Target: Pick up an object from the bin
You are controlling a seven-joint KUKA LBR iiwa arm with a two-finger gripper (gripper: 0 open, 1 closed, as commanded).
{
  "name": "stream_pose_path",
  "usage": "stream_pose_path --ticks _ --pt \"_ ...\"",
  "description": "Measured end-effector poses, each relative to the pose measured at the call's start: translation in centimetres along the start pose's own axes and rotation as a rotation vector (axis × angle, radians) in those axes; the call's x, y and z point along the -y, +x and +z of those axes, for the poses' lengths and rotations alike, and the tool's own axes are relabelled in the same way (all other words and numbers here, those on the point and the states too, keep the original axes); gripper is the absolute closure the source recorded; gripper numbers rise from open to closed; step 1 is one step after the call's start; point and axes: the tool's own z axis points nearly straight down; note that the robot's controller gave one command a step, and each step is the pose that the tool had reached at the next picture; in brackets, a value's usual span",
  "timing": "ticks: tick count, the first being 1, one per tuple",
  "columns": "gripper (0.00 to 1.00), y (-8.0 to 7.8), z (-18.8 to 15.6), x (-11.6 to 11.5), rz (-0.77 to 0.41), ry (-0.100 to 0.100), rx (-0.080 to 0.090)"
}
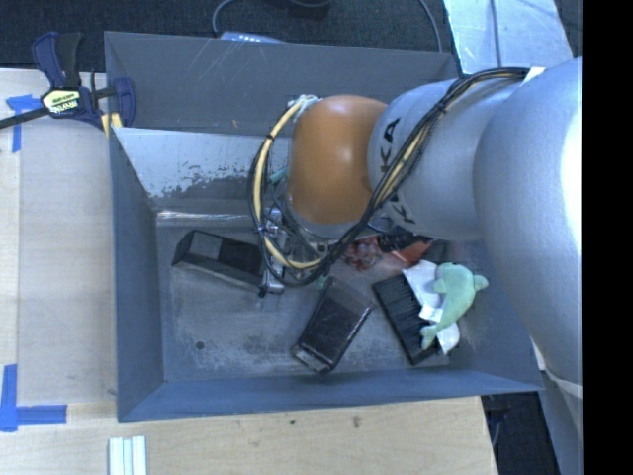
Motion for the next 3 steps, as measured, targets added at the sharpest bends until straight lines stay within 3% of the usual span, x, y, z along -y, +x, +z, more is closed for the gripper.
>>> stream_pose_path --ticks 1,2,3 --pt "0.0 -1.0 1.5 0.5 0.052 -0.001 0.011" --pt "1.0 -0.6 4.2 0.8 0.162 0.0 0.0" --pt "1.0 -0.6 4.2 0.8 0.163 0.0 0.0"
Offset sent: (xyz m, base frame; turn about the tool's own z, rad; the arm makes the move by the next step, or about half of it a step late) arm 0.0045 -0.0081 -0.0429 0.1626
